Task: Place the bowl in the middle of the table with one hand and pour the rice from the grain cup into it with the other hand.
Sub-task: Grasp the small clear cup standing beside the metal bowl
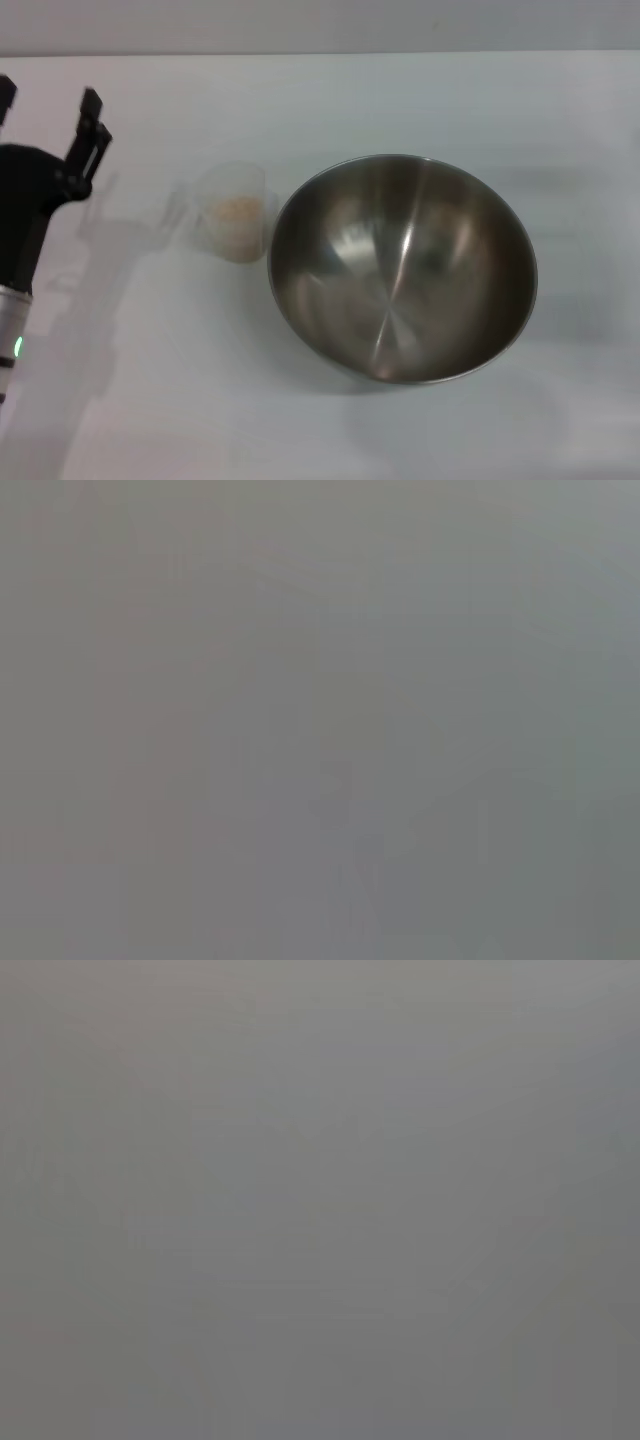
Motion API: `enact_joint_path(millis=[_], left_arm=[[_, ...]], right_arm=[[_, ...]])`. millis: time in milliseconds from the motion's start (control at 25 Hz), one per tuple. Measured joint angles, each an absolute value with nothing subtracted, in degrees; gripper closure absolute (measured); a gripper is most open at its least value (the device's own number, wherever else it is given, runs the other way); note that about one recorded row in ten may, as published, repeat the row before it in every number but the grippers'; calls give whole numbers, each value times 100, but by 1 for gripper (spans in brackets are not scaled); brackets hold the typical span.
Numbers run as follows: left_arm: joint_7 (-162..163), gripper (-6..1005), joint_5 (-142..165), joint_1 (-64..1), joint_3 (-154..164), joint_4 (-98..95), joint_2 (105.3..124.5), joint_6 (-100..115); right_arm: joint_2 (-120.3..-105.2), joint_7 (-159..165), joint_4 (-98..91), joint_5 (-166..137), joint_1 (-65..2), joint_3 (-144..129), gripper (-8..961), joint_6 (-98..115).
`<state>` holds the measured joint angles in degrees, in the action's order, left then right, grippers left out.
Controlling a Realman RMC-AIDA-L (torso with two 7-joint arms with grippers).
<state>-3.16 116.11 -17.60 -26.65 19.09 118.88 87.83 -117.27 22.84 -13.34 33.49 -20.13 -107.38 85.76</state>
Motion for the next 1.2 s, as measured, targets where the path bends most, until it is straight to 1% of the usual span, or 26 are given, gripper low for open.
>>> enact_joint_path(millis=[80,520,1200], left_arm=[[-330,169,11610,-1648,-2467,1872,11903,8467],[-369,169,11609,-1443,-1983,1985,11910,7811],[-382,169,11611,-1663,-1879,2004,11909,6900]], right_arm=[[-11700,2430,-985,3354,-2105,-10720,427,8576],[-11693,2261,-745,3340,-2326,-10718,426,8527],[-11689,2261,-663,3341,-2395,-10712,427,8526]])
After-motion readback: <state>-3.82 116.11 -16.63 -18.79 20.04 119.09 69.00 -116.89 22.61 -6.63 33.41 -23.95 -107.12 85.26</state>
